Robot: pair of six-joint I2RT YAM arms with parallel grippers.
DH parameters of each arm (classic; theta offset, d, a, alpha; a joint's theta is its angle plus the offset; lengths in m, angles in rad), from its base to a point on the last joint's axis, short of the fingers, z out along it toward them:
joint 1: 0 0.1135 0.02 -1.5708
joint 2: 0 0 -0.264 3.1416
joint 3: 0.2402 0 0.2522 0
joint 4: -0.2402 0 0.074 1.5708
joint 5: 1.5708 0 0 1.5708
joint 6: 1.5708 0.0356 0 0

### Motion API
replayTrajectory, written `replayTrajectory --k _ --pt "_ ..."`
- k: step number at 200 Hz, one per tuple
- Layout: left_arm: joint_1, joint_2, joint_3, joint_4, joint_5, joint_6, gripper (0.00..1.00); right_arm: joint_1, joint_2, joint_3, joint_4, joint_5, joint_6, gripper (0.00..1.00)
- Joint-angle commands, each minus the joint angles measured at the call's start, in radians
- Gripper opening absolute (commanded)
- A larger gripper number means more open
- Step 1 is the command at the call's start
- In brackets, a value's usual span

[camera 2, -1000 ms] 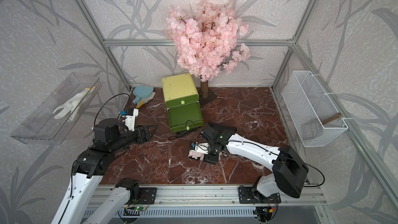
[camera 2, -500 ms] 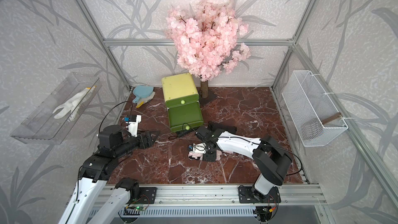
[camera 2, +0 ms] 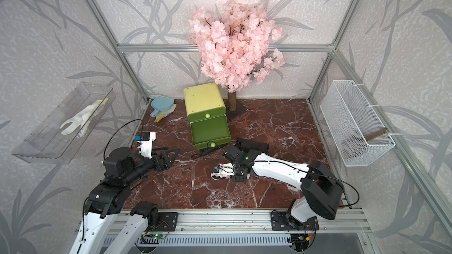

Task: Place the umbrella in the drawer by color
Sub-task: Pick up the umbrella from the center of the board, then place the umbrella in the drawer.

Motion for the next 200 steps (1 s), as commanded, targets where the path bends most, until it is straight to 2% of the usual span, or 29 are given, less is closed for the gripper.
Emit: replayTrajectory --k 1,22,82,138,162,185,200 --pt "-0.001 -0.017 -0.011 0.025 -0.005 -0.005 0.8 0.0 -0.094 0.085 0.04 0.048 -0.046 0.2" --pt "-0.001 -0.018 -0.013 0.025 -0.002 -0.006 0.8 -0.022 -0.044 0.222 -0.01 0.04 -0.127 0.22" --pt "-0.003 -0.024 -0.019 0.023 -0.003 -0.018 0.8 -0.126 0.344 0.633 -0.026 0.061 -0.335 0.25" --pt "-0.007 -0.021 -0.024 0.026 0.001 -0.023 0.8 -0.138 0.519 0.785 0.033 0.092 -0.411 0.29" --pt "-0.007 -0.017 -0.024 0.028 0.006 -0.025 0.8 -0.138 0.559 0.808 0.047 0.098 -0.42 0.41" --pt "-0.006 -0.017 -0.025 0.028 0.005 -0.026 0.8 -0.138 0.595 0.815 0.08 0.135 -0.421 0.67" --pt "-0.007 -0.017 -0.025 0.029 0.005 -0.028 0.8 -0.138 0.606 0.824 0.089 0.145 -0.415 0.72"
